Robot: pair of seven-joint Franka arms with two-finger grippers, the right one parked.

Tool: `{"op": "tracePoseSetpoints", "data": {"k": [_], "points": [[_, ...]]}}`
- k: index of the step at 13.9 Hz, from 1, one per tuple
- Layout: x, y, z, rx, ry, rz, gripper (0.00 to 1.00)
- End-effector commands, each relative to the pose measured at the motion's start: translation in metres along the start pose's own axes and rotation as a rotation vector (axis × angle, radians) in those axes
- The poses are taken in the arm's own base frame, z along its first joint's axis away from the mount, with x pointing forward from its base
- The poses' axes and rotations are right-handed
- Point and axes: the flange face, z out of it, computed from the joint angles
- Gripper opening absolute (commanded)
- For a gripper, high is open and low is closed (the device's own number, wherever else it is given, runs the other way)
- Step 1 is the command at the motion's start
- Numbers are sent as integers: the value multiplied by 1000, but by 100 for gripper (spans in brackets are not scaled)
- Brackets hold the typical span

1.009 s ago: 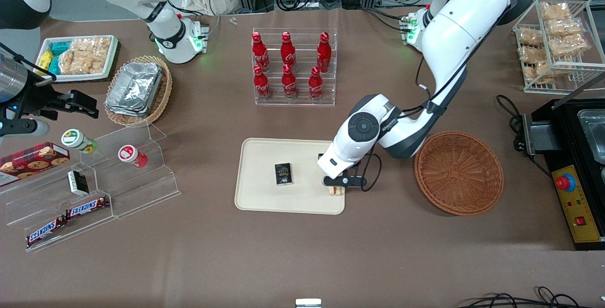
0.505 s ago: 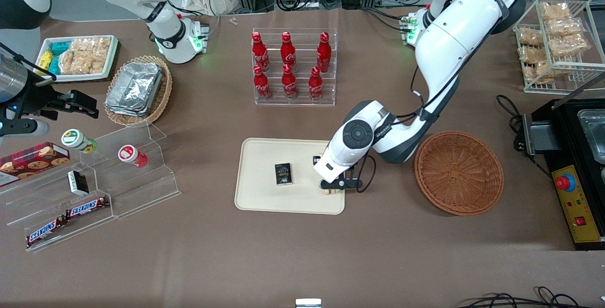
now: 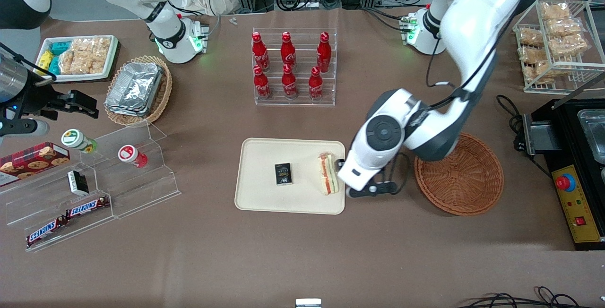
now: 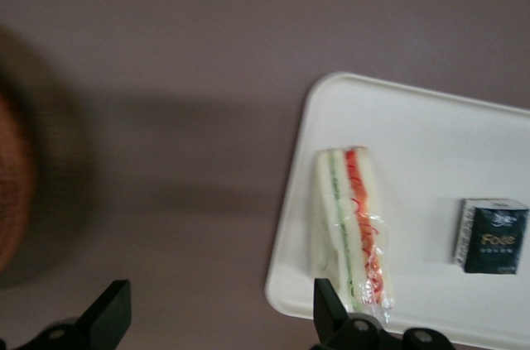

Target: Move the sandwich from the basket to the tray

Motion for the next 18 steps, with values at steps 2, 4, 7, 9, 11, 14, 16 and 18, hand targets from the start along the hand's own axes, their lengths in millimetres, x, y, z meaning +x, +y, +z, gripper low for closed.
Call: {"op": "tracePoseSetpoints", "data": {"k": [2, 4, 7, 9, 11, 14, 16, 18], "points": [[9, -85, -67, 64, -11, 87, 98], [5, -131, -111, 108, -37, 141, 98], [-1, -185, -149, 154, -66, 133, 99], [0, -210, -159, 171, -84, 101, 100], [2, -233, -166, 176, -100, 148, 100], [4, -276, -175, 175, -136, 210, 100], [4, -298, -182, 172, -144, 236, 100], [1, -302, -185, 173, -147, 236, 100]]}}
